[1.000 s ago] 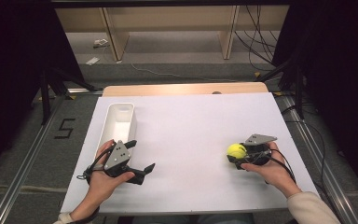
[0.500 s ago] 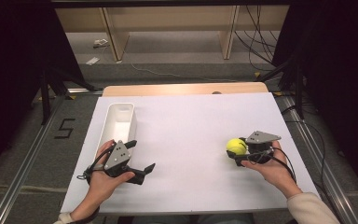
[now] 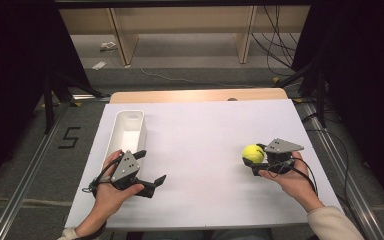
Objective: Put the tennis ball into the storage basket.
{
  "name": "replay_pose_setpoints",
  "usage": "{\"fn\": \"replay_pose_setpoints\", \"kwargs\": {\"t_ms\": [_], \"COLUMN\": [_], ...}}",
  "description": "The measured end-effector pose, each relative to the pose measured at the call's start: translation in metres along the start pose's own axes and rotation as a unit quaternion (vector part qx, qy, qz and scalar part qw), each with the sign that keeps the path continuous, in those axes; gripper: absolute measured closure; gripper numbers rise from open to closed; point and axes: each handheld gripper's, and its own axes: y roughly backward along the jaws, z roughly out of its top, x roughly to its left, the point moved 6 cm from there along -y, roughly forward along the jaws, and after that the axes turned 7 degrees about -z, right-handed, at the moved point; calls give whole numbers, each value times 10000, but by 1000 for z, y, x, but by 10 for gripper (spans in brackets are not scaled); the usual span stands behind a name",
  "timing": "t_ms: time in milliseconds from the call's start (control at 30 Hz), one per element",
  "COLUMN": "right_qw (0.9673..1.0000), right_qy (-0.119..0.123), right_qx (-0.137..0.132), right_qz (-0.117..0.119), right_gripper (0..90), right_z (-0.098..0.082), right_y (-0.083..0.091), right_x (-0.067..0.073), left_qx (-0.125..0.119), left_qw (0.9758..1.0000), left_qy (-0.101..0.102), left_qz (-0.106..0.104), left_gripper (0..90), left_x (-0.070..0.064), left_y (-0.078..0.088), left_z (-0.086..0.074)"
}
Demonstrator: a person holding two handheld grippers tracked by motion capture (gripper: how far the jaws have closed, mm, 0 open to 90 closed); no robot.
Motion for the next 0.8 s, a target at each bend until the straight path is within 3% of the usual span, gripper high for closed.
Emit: {"fn": "replay_pose_setpoints", "kwargs": {"t_ms": [800], "right_qw": [9999], "right_qy": [16], "right_qx": [-83], "right_qz": [131], "right_gripper": [270], "right_z": [17], "right_y": [-17], "right_x": [14], "left_qx": [35], "left_qw": [10000], "left_qy": [-41], "left_qz": [-14], "left_gripper": [0], "left_x": [-2], "left_y": [0], "left_z": [-1]}}
